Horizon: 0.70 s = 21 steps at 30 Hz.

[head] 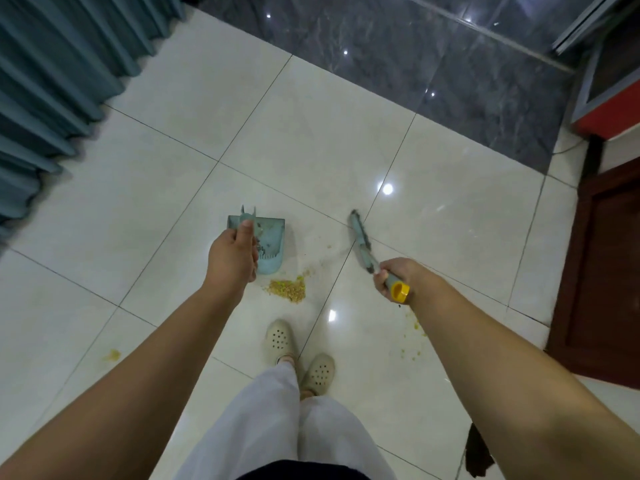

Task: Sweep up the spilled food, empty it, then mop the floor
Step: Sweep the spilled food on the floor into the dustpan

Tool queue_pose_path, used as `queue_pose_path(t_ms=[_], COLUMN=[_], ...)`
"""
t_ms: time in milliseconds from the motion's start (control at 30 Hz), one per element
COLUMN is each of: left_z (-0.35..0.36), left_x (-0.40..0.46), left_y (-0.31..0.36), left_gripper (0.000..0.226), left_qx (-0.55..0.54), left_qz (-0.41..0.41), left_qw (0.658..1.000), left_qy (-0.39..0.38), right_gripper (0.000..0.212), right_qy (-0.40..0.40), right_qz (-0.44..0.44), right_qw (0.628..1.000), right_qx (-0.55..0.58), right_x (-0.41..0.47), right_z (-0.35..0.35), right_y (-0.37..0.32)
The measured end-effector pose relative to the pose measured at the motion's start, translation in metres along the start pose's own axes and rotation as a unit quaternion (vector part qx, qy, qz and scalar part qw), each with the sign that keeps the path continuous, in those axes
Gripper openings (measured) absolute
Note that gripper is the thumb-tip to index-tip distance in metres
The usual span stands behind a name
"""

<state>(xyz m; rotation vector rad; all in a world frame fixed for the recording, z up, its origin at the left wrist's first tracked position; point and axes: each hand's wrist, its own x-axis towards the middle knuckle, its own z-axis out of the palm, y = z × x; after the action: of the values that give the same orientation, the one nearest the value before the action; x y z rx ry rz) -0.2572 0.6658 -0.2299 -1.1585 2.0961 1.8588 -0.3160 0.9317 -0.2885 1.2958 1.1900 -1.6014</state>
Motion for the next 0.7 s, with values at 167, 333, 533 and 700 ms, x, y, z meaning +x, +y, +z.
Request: queue_pose_path(t_ms=[167,333,533,700], left_z=[0.0,-0.003,0.003,0.01], left_x=[0.017,0.035,0.056,0.064], left_y=[0.021,0.045,0.069,0.082], left_gripper=[0.041,0.042,0.044,0.04], left_qx=[-0.02,-0.017,-0.006,-0.026], left_qz=[-0.011,0.004,0.018,0.012], left_qw=[1.0,1.0,1.0,1.0], left_qy=[0.003,0.007,0.003,-0.013], right_gripper=[0.012,0.014,0.009,0.013], right_qy=[-0.027,-0.056,-0.069,-0.064], right_qz=[0.045,0.068,0.05,-0.003], right_qw=[0.998,0.996,0.996,0.995], right_qx=[-0.044,-0.025,0.007,0.072], right_x=[-0.011,-0.027,-0.041,-0.043], right_z=[0.04,0.051,0.036,0.018], right_y=[0.019,0.016,-0.011,-0.044])
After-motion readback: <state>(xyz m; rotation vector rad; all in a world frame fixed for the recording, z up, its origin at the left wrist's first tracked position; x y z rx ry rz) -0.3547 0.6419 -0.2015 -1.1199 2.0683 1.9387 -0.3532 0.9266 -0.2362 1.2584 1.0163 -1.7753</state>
